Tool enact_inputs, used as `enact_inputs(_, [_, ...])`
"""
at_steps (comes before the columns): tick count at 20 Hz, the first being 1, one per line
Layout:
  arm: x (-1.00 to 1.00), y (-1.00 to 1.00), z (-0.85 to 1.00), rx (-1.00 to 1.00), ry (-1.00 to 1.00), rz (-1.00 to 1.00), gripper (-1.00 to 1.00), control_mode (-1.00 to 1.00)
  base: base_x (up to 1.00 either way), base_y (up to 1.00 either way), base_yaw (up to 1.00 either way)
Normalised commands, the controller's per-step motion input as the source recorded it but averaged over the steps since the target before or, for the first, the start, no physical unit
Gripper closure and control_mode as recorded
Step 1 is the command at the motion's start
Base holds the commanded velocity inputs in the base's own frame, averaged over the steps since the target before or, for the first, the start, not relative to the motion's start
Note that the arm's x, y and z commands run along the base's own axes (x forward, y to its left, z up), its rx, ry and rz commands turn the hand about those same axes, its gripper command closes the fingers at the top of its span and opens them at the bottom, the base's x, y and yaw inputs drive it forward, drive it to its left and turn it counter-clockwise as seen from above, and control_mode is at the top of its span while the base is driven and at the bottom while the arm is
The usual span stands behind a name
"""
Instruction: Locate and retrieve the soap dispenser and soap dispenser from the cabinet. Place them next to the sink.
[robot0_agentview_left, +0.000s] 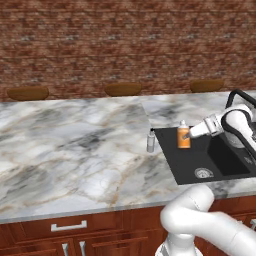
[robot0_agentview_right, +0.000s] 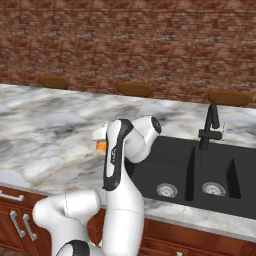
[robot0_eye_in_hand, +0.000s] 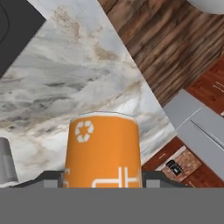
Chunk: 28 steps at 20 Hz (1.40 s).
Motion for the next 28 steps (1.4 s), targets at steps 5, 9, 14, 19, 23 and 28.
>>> enact_inputs(5, [0.52, -0.19, -0.19, 0.0, -0.23, 0.32, 1.0, -1.0, 0.0, 0.0, 0.0])
enact_inputs(9, [0.27, -0.08, -0.23, 0.0, -0.29, 0.34, 1.0, -1.0, 0.0, 0.0, 0.0])
enact_inputs(14, [0.01, -0.22, -0.19, 0.0, -0.47, 0.38, 1.0, -1.0, 0.0, 0.0, 0.0])
enact_inputs(19, [0.0, -0.21, -0.16, 0.0, -0.49, 0.39, 1.0, -1.0, 0.0, 0.0, 0.0])
enact_inputs(23, [0.0, -0.13, -0.22, 0.0, -0.5, 0.36, 1.0, -1.0, 0.0, 0.0, 0.0])
enact_inputs(28, [0.0, -0.08, -0.23, 0.0, -0.5, 0.33, 1.0, -1.0, 0.0, 0.0, 0.0])
